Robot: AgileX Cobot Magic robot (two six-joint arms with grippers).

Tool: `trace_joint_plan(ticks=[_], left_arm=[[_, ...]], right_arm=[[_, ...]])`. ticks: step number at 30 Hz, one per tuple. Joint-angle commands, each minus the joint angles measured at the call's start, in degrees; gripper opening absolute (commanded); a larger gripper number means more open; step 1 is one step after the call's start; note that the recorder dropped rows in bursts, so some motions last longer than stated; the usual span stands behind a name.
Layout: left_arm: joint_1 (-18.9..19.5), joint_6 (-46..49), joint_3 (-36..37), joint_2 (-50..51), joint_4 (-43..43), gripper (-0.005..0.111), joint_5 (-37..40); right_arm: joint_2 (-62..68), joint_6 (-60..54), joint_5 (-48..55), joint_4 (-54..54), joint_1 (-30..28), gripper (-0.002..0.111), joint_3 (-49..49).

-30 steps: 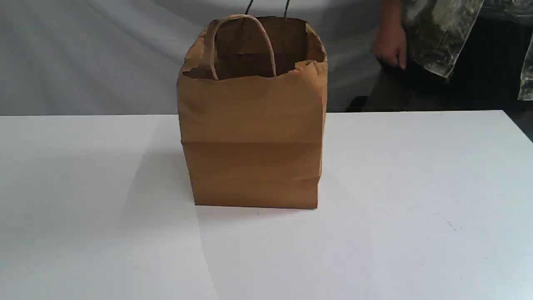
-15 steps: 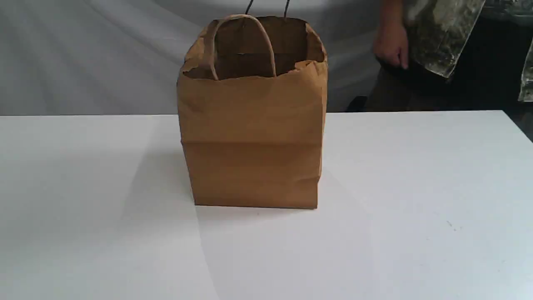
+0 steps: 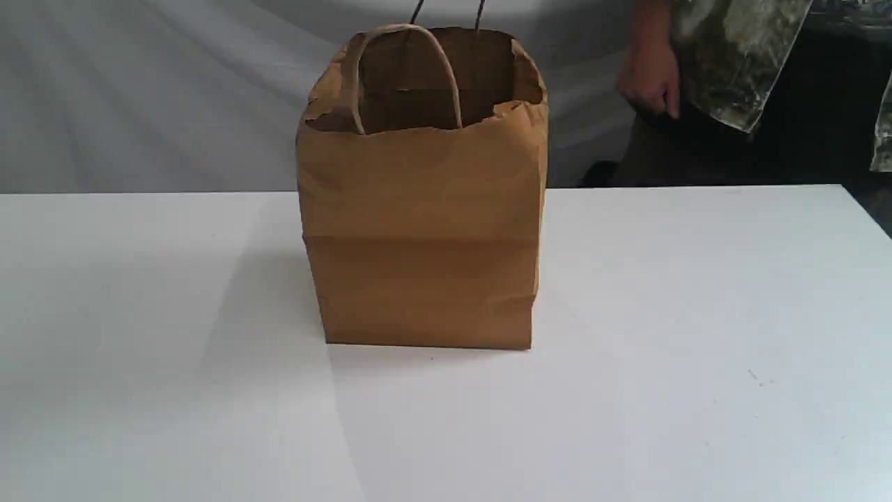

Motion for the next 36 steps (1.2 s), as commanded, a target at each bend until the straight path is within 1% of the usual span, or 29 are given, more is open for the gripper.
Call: trace_joint_plan(ticks=[1,3,6,8,9,11,14,15,16,18,22,36], left_arm=[[-0.3,2.1,0.2,-0.3,3.5,0.0,-3.1],[-0.3,4.0,0.2,-0.3,3.6,0.0,-5.5],[-0.3,3.9,0.2,-0.3,3.4,0.0,-9.8],[-0.3,5.1,0.2,-0.3,2.6,0.0,-9.9],[-0.3,8.1,0.2,-0.3,0.1,0.0,-9.2],[-0.3,19.0,0.2,-0.3,-7.0,0.0,-7.2],[-0.3,40.3,0.2,-0.3,-21.8,0.0,-3.4],[-0.3,46.0,0.2,-0.3,-24.9,0.0,-2.5],[-0.3,49.1,0.2,-0.3,-27.7,0.0,-1.9],[-0.3,50.0,0.2,-0.3,-28.7,0.0,-1.9],[-0.3,48.3,0.2,-0.3,-26.9,0.0,-0.6],[-0.3,48.5,0.2,-0.3,-26.9,0.0,-0.8]], right_arm=[[-0.4,-0.4,0.1,-0.3,0.2,0.068,0.2],[-0.4,-0.4,0.1,-0.3,0.2,0.068,0.2],[-0.4,-0.4,0.1,-0.3,0.2,0.068,0.2],[-0.4,-0.4,0.1,-0.3,0.2,0.068,0.2],[-0.4,-0.4,0.1,-0.3,0.2,0.068,0.2],[-0.4,-0.4,0.1,-0.3,0.2,0.068,0.2],[-0.4,-0.4,0.1,-0.3,0.2,0.068,0.2],[-0.4,-0.4,0.1,-0.3,0.2,0.068,0.2],[-0.4,-0.4,0.1,-0.3,0.2,0.068,0.2],[-0.4,-0.4,0.1,-0.3,0.2,0.068,0.2],[-0.4,-0.4,0.1,-0.3,0.2,0.068,0.2],[-0.4,-0.4,0.1,-0.3,0.2,0.068,0.2]])
